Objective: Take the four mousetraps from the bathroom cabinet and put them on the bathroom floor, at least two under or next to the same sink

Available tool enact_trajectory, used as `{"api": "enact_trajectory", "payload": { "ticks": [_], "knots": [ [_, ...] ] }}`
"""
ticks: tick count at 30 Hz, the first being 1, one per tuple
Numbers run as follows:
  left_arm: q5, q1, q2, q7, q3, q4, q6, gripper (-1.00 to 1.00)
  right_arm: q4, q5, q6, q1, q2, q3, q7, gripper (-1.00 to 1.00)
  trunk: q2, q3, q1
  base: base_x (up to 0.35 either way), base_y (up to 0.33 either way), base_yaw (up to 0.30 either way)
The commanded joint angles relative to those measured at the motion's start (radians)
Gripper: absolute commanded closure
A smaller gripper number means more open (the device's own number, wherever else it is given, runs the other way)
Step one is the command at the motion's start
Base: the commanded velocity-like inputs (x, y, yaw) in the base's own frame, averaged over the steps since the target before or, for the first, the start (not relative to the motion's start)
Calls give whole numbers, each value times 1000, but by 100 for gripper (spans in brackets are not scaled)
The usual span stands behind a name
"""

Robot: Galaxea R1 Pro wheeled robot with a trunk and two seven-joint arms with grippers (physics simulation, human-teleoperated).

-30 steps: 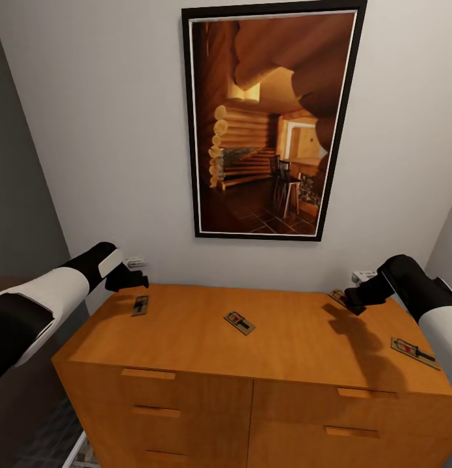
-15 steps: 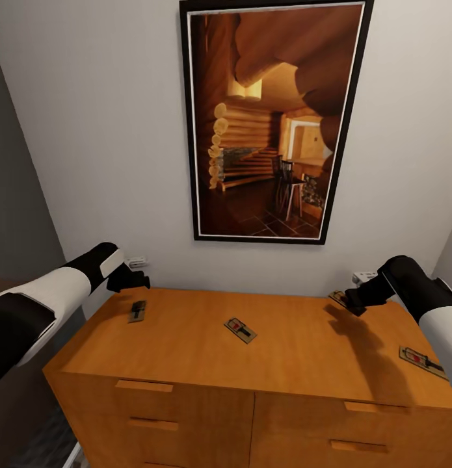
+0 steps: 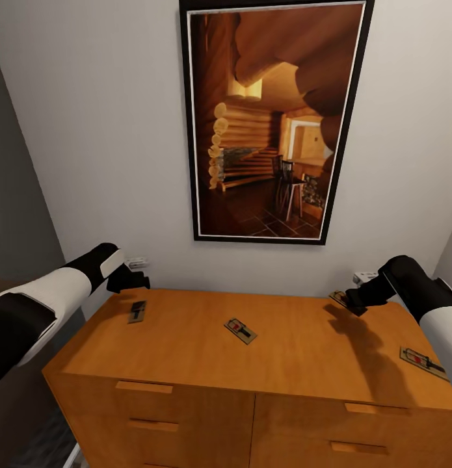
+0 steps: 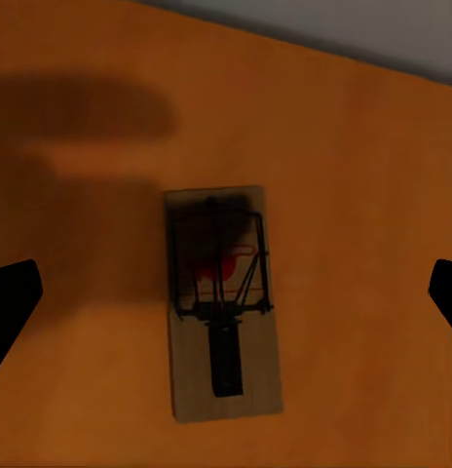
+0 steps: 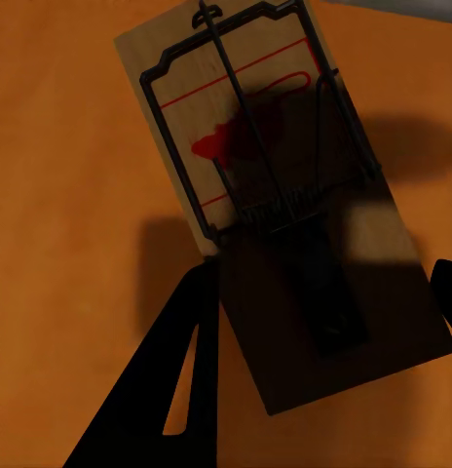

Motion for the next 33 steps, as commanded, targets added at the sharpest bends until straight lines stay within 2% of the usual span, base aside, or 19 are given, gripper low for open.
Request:
{"api": "enact_trajectory", "payload": {
  "ticks": [1,10,14,20,28,33],
  "knots": [
    [12,0,1,10,-2,1,4,-100,-1,9,1,-1,-1,4,10,100,-1,-1,0,0,0,0],
    [17,-1,-8,9,-2,62,-10,-100,0,9,1,-1,-1,4,10,100,-1,-1,0,0,0,0],
    [22,-1,-10,11,-2,69,-62,-100,17,9,1,-1,-2,4,11,100,-1,-1,0,0,0,0],
    [24,-2,-12,12,-2,73,-94,-100,41,11,1,-1,-2,4,11,100,-1,-1,0,0,0,0],
    [22,-2,-48,13,1,74,-100,-100,49,9,1,-1,-4,4,12,100,-1,-1,0,0,0,0],
    [22,-2,-57,30,1,75,-102,-100,52,9,1,-1,-5,4,13,100,-1,-1,0,0,0,0]
  ]
}}
